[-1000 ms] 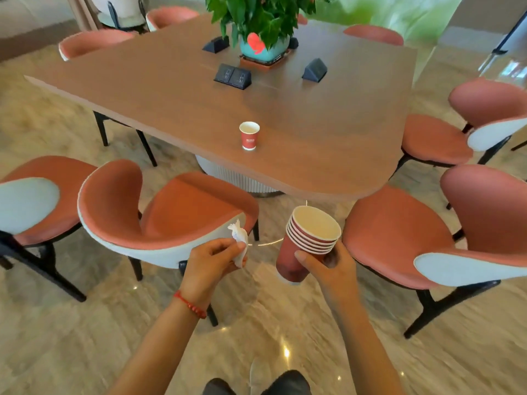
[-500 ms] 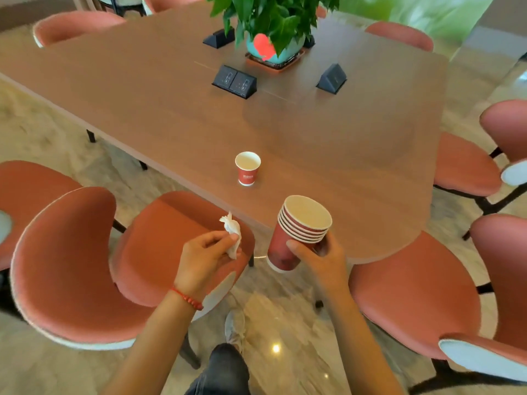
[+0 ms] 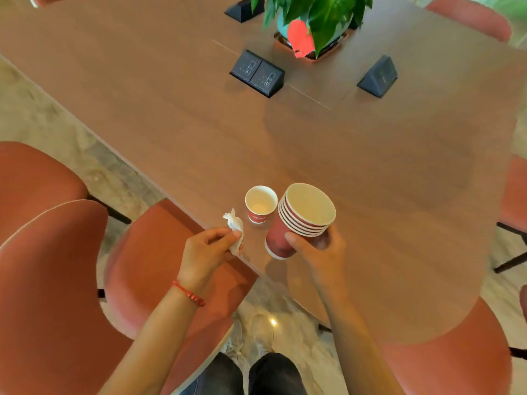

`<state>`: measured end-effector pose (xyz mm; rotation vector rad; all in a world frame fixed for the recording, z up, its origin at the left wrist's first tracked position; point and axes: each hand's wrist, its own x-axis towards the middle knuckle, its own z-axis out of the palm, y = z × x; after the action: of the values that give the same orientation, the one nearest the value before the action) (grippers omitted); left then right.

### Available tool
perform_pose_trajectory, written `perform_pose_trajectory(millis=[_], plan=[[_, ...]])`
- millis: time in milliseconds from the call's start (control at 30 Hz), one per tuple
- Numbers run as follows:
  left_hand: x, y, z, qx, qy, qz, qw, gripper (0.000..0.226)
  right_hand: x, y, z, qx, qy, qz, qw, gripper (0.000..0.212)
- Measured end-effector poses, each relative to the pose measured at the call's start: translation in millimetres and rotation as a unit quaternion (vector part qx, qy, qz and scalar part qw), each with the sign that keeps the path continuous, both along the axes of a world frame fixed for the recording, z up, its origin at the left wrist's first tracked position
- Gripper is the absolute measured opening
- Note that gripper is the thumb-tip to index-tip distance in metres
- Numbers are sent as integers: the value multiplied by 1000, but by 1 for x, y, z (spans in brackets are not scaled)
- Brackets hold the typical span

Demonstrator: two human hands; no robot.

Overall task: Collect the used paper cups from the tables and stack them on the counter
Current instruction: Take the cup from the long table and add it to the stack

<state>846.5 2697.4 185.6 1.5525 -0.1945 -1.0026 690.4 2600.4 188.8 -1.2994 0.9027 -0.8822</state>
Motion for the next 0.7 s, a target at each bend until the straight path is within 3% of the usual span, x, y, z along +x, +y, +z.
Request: perform_pose_trajectory(millis=[200,367,700], plan=[[7,-18,-18,25,-3,64,998,7,29,-39,-24,22,-16,26,999,59],[10,-26,-35,73,-42,71,994,6,50,-65,-42,-14,-11,33,999,56],[15,-27,-53,87,8,129,988,6,82,-77,-82,-47,30,63,996,60]])
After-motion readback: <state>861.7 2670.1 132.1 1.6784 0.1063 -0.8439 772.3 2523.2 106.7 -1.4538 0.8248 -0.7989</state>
